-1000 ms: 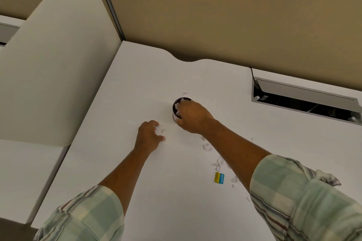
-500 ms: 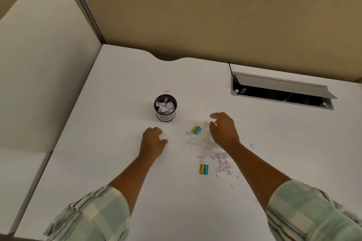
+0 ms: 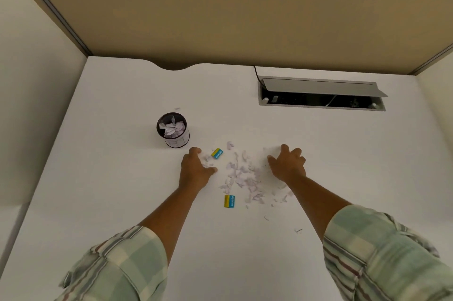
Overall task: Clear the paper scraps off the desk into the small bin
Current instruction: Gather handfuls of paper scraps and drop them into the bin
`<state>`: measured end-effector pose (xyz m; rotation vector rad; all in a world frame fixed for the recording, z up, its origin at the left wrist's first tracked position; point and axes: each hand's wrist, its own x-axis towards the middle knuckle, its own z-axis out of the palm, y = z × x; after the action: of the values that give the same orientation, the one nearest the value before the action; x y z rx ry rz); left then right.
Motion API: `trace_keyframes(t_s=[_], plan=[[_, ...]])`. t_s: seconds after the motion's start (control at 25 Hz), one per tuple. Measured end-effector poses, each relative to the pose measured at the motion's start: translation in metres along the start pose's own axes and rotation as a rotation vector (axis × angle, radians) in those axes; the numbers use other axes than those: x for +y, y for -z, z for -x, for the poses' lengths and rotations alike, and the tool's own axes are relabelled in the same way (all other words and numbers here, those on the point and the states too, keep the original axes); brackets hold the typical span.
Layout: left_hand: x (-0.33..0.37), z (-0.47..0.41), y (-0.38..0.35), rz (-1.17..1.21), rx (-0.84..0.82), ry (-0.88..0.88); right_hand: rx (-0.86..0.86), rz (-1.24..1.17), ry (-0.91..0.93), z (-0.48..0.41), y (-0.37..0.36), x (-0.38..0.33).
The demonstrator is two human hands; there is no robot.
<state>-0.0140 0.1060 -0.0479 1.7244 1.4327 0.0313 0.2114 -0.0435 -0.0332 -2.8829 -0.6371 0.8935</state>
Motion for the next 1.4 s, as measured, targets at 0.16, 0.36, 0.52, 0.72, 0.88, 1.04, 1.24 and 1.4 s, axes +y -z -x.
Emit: trace_keyframes(t_s=[0.16, 0.36, 0.52, 0.72, 0.88, 1.04, 1.24, 1.4], plan=[[0.01, -0.004, -0.004, -0.092, -0.024, -0.016, -0.052, 0.09, 0.211, 0.001, -0.014, -0.018], [0.023, 0.017, -0.027, -0.123, -0.025, -0.037, -0.088, 0.221, 0.465, 0.017, -0.042, -0.052], [0.032, 0.036, -0.047, -0.165, -0.09, -0.06, -0.013, 0.317, 0.645, 0.024, -0.051, -0.042], [0.041, 0.048, -0.06, -0.393, -0.181, -0.155, -0.041, 0.277, 0.648, 0.028, -0.04, -0.005], [0.04, 0.049, -0.064, -0.506, -0.184, -0.263, -0.177, 0.358, 0.668, 0.037, -0.04, 0.018], [0.038, 0.053, -0.064, -0.521, -0.222, -0.265, -0.096, 0.391, 0.736, 0.048, -0.057, 0.022], [0.048, 0.051, -0.058, -0.446, -0.259, -0.178, -0.008, 0.353, 0.771, 0.058, -0.067, 0.023], [0.04, 0.055, -0.055, -0.45, -0.202, -0.237, -0.043, 0.155, 0.558, 0.055, -0.061, 0.02]])
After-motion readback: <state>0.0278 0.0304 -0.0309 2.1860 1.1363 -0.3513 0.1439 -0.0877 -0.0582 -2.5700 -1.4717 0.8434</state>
